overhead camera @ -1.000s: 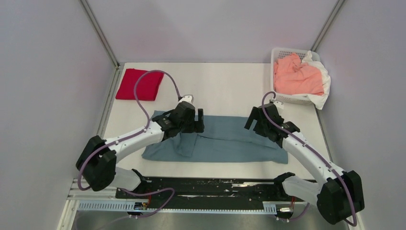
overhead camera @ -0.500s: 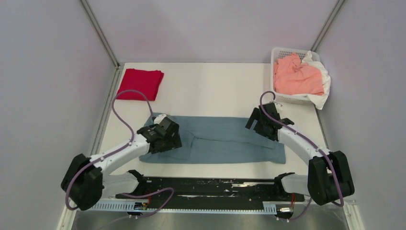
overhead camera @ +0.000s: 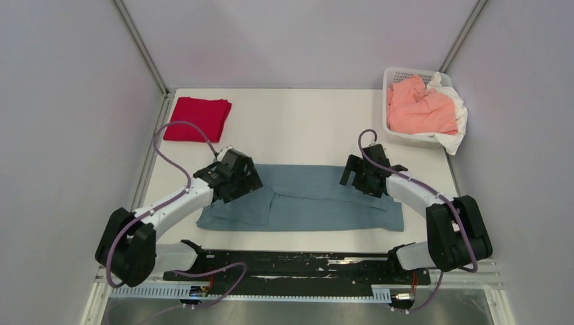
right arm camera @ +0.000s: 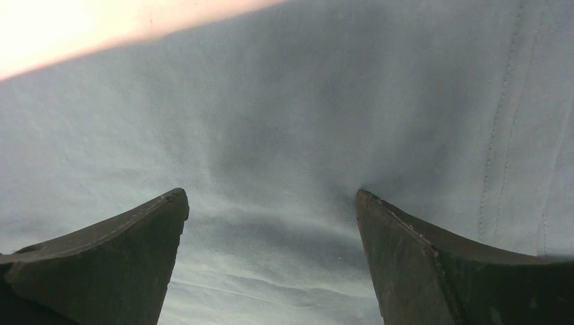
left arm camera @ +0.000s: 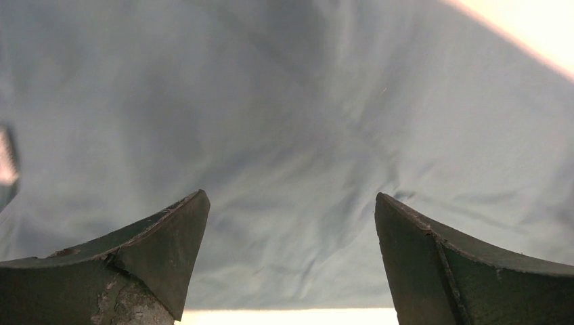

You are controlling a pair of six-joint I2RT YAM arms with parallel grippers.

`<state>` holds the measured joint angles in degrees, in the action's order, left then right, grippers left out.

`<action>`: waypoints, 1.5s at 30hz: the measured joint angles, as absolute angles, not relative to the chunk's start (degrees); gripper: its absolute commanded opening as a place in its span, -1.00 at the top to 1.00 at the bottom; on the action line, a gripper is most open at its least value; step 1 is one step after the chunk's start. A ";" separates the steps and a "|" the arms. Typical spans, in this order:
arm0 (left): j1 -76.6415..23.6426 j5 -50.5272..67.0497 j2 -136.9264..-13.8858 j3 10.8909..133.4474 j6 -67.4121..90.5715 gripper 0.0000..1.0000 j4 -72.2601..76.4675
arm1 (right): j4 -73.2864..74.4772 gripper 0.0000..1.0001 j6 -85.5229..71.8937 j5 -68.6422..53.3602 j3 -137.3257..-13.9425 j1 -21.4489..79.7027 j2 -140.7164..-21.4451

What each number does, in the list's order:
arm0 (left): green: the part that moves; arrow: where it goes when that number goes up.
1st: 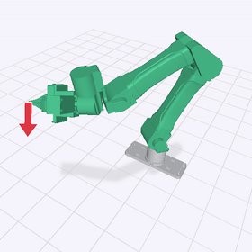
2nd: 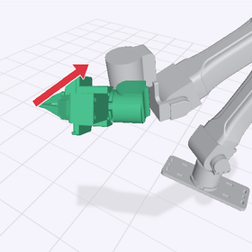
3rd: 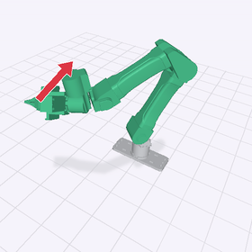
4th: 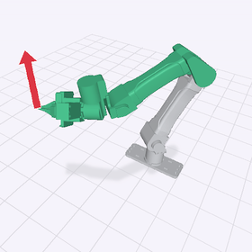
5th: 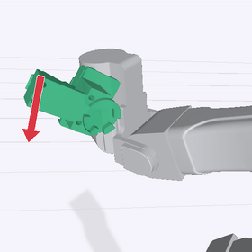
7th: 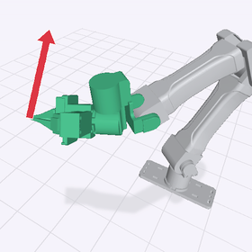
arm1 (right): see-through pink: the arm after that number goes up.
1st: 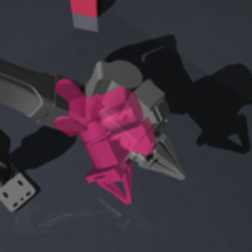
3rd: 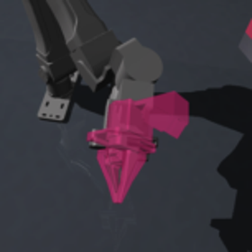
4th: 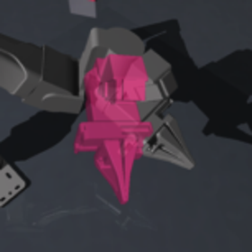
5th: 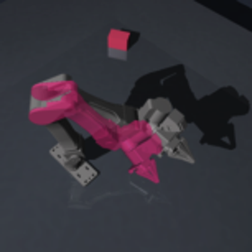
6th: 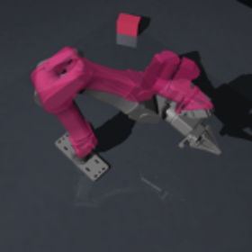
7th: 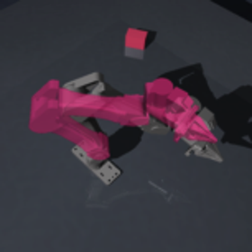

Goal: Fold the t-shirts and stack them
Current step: Rotate the tshirt 90 degrees

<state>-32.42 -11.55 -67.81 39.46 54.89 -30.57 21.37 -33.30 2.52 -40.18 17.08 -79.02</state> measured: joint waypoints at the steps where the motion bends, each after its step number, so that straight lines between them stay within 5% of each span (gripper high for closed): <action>1: -31.33 -10.55 -70.54 41.06 54.78 -1.00 -28.47 | 21.23 -1.00 -33.19 1.89 -40.18 17.08 -79.66; 12: -23.27 0.51 -98.91 60.18 50.48 -1.00 -21.98 | 19.03 -1.00 -32.91 -1.83 -40.01 17.04 -80.29; 25: -20.01 24.51 -151.79 140.27 36.97 -1.00 -35.88 | 10.20 -1.00 -31.94 -18.24 -35.66 26.52 -80.09; 35: -20.08 32.99 -161.38 143.61 61.71 -1.00 -8.60 | -0.36 -1.00 -40.71 -23.92 -42.85 46.33 -92.14; 45: -20.23 25.39 -162.25 143.83 68.23 -1.00 -4.10 | 7.44 -1.00 -42.63 -17.96 -36.05 50.00 -80.29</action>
<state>-20.23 25.39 -162.25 143.83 68.23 -4.10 7.44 -42.63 -17.96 -36.05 50.00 -80.29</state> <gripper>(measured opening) 1.000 0.998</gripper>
